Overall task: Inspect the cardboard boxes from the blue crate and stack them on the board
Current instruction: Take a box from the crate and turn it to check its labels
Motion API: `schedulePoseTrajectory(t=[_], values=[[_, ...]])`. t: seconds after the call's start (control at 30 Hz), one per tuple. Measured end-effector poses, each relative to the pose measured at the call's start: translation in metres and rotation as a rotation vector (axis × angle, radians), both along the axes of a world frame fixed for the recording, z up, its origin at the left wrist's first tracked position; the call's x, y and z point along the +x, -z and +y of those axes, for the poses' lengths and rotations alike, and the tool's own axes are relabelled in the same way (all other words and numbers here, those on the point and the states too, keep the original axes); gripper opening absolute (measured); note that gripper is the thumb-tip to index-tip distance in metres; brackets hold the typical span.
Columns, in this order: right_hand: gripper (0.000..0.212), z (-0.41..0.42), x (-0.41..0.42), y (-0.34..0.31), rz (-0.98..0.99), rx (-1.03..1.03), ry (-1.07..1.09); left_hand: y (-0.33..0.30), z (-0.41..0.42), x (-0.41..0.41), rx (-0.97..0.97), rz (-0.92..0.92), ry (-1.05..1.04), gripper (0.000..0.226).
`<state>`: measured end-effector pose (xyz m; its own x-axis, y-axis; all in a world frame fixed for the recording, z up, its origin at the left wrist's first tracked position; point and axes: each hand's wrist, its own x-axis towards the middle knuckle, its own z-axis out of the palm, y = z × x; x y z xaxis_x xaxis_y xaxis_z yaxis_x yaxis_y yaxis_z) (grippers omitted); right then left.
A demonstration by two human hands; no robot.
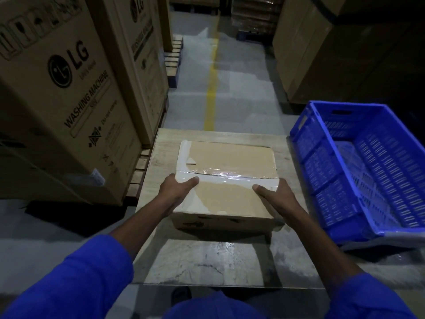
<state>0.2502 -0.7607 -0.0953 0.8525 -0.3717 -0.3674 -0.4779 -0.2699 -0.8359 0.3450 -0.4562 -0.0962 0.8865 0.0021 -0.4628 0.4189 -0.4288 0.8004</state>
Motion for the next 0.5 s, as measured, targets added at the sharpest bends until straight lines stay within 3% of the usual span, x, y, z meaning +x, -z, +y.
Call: schedulePoseTrajectory(t=[0.23, 0.3, 0.5], values=[[0.092, 0.000, 0.003, -0.007, 0.009, 0.049, -0.022, 0.002, 0.003, 0.002, -0.036, 0.023, 0.008, 0.082], [0.083, -0.001, 0.005, -0.005, -0.005, 0.055, -0.028, 0.003, 0.002, 0.004, -0.047, 0.017, 0.009, 0.073], [0.031, 0.010, 0.000, -0.018, -0.079, 0.088, -0.029, 0.001, 0.003, 0.000, -0.066, -0.032, 0.029, 0.085]])
